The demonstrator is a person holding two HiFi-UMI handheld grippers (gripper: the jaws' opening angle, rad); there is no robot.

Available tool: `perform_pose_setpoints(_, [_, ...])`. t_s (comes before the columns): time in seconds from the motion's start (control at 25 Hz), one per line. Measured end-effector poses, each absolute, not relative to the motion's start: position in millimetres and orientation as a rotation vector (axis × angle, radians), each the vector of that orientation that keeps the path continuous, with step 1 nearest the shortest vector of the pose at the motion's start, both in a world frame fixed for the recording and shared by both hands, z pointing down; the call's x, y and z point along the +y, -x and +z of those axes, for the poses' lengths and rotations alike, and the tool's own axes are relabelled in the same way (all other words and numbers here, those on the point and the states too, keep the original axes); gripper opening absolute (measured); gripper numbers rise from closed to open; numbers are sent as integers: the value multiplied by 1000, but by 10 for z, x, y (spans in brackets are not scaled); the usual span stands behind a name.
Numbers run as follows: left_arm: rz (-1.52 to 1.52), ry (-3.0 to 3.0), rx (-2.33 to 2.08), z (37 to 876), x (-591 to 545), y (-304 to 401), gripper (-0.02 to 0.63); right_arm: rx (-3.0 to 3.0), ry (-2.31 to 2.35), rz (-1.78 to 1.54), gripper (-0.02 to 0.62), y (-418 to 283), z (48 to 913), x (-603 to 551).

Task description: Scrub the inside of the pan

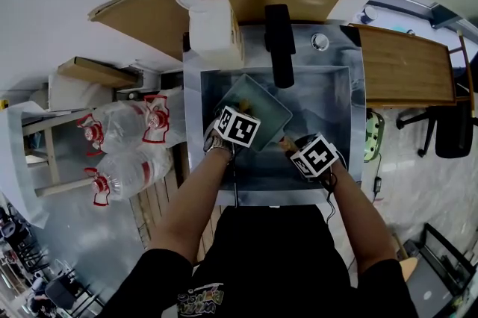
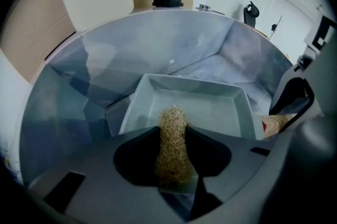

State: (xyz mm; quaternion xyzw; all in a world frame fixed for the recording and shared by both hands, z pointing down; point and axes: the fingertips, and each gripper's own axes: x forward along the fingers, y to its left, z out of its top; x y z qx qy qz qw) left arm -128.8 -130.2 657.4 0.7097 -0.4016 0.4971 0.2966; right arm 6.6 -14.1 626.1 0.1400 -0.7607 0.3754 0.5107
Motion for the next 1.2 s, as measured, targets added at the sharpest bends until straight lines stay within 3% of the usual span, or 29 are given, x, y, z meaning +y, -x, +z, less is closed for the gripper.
perform_pose_setpoints(1.2, [1262,-1882,-1192,6575,-1648,1401,147,-1914,-384,655,181,238,6420,-288])
